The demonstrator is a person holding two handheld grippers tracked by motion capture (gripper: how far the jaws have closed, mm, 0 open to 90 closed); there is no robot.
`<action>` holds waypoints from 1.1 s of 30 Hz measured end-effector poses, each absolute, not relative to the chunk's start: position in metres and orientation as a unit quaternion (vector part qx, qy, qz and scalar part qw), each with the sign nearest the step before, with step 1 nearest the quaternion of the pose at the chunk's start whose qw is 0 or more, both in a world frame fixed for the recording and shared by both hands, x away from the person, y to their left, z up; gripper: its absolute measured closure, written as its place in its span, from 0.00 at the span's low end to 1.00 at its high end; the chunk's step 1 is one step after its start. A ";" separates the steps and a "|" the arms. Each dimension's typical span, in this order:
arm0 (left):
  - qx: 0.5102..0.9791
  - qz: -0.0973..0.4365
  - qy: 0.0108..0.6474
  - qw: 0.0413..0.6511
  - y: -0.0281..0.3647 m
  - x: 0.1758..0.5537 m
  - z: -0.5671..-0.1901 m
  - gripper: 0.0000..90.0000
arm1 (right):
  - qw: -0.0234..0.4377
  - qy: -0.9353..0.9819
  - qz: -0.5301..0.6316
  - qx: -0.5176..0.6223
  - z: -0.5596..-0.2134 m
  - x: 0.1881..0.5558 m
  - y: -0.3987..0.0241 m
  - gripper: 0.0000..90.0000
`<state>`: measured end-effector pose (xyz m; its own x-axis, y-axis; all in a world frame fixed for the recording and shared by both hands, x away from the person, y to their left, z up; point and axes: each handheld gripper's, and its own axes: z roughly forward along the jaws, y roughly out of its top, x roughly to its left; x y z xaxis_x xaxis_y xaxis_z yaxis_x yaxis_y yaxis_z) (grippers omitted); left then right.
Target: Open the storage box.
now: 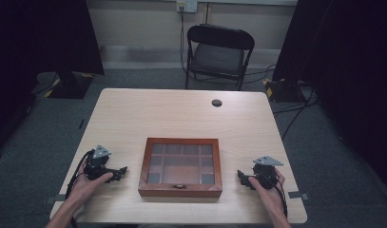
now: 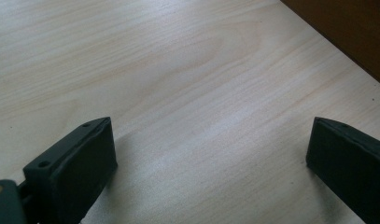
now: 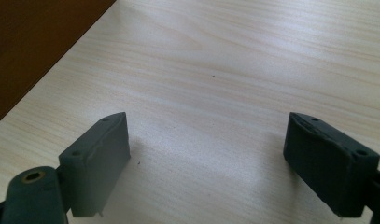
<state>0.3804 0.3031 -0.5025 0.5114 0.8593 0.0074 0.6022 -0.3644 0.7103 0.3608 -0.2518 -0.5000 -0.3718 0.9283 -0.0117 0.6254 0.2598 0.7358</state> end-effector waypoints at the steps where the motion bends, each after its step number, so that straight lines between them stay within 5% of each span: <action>1: 0.803 0.193 0.455 0.332 0.303 0.380 -0.502 0.01 | 0.230 0.760 0.329 0.512 -0.500 0.361 -0.252 0.15; 5: 0.802 0.191 0.456 0.334 0.304 0.380 -0.502 0.03 | 0.230 0.760 0.330 0.511 -0.500 0.361 -0.252 0.15; 11: 0.806 0.196 0.450 0.332 0.305 0.378 -0.497 0.19 | 0.230 0.760 0.330 0.511 -0.500 0.361 -0.252 0.15; 33: 0.795 0.181 0.404 0.414 0.286 0.364 -0.458 0.27 | 0.230 0.759 0.329 0.512 -0.500 0.361 -0.252 0.14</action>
<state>0.3641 0.2863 -0.4580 0.6074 0.7931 -0.0458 0.4930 -0.3311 0.8046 0.3611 -0.2519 -0.5001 -0.3697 0.9291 -0.0123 0.6266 0.2591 0.7351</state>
